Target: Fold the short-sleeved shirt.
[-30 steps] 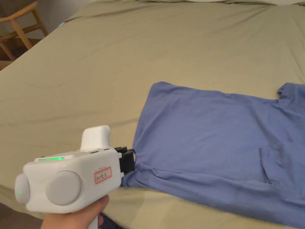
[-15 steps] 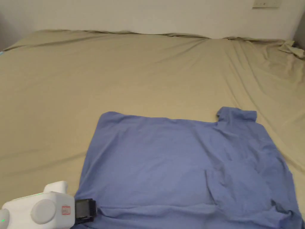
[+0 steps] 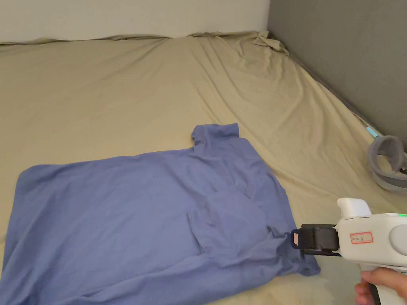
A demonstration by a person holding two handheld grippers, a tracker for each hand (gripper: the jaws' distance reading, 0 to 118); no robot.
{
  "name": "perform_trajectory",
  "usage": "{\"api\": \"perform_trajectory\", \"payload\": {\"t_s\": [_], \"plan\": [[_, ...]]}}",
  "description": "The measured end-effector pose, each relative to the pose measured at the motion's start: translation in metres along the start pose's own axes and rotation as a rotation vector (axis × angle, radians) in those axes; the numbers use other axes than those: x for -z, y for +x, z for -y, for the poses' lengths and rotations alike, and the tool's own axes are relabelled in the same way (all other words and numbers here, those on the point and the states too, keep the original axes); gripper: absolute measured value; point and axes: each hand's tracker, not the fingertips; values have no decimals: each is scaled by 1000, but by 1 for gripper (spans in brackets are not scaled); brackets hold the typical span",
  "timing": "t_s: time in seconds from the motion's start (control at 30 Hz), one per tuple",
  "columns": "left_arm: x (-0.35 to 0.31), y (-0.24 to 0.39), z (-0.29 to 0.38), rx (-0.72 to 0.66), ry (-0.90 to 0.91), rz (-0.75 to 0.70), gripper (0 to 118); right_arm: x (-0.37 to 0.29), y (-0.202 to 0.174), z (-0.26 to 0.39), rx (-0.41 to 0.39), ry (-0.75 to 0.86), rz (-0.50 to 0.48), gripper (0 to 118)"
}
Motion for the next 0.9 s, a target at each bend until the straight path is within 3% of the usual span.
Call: {"api": "perform_trajectory", "payload": {"t_s": [0.1,0.13,0.17,0.2,0.23,0.27,0.3,0.37,0.53,0.7,0.9], "plan": [[-4,7,-4,23,3,-3,9,23,13,8,49,-73,-21,112],[-3,5,-3,18,2,2,9,30,16,12,81,-88,-27,99],[-2,3,-5,0,0,24,9,36,18,15,118,-114,-38,99],[-2,2,-7,-15,-4,32,9,40,18,17,147,-138,-60,91],[-2,0,-9,-25,-6,31,9,38,14,20,162,-132,-47,66],[0,-3,-7,-32,-8,25,9,34,13,23,157,-80,-17,26],[0,-4,-8,-36,-9,23,9,29,13,23,189,-42,-117,16],[-1,-4,-9,-44,-5,18,9,18,12,23,245,19,-153,13],[-4,1,-20,-154,14,61,9,-6,-6,-1,258,101,-211,12],[0,19,-61,-221,75,85,9,-4,-35,-59,272,164,-201,12],[46,35,-122,-373,130,102,9,64,-60,-134,249,159,-68,12]]}}
